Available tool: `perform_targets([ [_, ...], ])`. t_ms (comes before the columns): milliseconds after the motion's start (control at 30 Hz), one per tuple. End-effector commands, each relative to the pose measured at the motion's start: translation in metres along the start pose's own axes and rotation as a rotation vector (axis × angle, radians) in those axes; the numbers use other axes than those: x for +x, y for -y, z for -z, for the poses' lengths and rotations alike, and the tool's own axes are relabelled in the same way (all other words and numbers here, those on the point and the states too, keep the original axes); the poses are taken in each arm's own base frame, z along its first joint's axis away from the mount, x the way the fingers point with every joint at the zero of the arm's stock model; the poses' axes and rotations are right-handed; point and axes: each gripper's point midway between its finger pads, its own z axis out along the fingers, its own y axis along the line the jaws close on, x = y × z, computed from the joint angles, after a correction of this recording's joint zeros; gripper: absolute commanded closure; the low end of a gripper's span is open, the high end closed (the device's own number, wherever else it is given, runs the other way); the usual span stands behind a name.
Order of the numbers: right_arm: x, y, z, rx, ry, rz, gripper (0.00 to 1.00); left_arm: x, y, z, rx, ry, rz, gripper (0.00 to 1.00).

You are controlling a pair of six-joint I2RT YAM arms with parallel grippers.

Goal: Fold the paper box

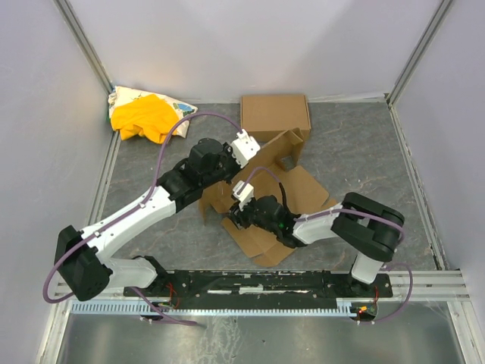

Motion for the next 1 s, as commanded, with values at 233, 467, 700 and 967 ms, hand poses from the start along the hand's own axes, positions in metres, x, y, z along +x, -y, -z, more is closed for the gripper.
perform_targets([
  [233,-0.019,-0.023,-0.025,-0.035,0.202,0.026,0.45,-0.015,-0.008,-0.001,-0.013,0.027,0.07,0.97],
  [467,-0.02,-0.013,-0.042,0.039,0.178,0.005,0.48,-0.016,-0.008,0.0,-0.007,0.03,0.072,0.97],
  [700,-0.021,0.008,-0.045,0.173,0.169,-0.06,0.57,-0.016,-0.007,0.0,-0.002,0.035,0.071,0.97],
  [967,-0.008,0.027,-0.039,0.283,0.093,-0.081,0.66,-0.016,-0.006,0.001,0.003,0.036,0.071,0.97],
])
